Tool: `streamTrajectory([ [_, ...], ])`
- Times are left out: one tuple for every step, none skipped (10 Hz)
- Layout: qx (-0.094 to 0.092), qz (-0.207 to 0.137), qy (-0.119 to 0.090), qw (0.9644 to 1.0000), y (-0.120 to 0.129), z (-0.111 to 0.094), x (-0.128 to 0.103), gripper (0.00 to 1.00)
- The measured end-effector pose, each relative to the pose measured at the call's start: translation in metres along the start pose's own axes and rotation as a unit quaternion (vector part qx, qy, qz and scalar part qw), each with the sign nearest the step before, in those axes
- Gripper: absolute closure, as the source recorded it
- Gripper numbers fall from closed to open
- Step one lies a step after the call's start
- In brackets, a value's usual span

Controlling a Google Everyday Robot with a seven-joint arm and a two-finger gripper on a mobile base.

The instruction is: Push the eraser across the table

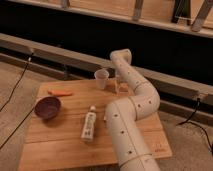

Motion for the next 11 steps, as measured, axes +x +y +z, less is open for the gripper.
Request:
streamTrajectory([
  [0.001,0.002,-0.005,1.0,-0.011,0.001,0.0,0.4],
  [0.003,0.005,-0.008,1.0,-0.021,0.0,0.002,0.4],
  [0.005,0.01,-0.009,0.9999,-0.036,-0.001,0.006,0.4],
  [0.007,0.017,-0.01,0.9998,-0.051,0.0,0.011,0.4],
  [0.007,0.025,-0.011,0.9996,-0.066,0.0,0.016,0.4],
  [0.007,0.031,-0.013,0.9994,-0.079,0.002,0.02,0.4],
  [0.004,0.044,-0.015,0.9989,-0.099,0.003,0.027,0.4],
  [0.002,0.055,-0.017,0.9984,-0.115,0.004,0.034,0.4],
  [0.0,0.065,-0.02,0.9977,-0.13,0.006,0.04,0.4],
  [-0.002,0.081,-0.024,0.9964,-0.151,0.006,0.049,0.4],
  [-0.002,0.091,-0.027,0.9955,-0.164,0.005,0.054,0.4],
])
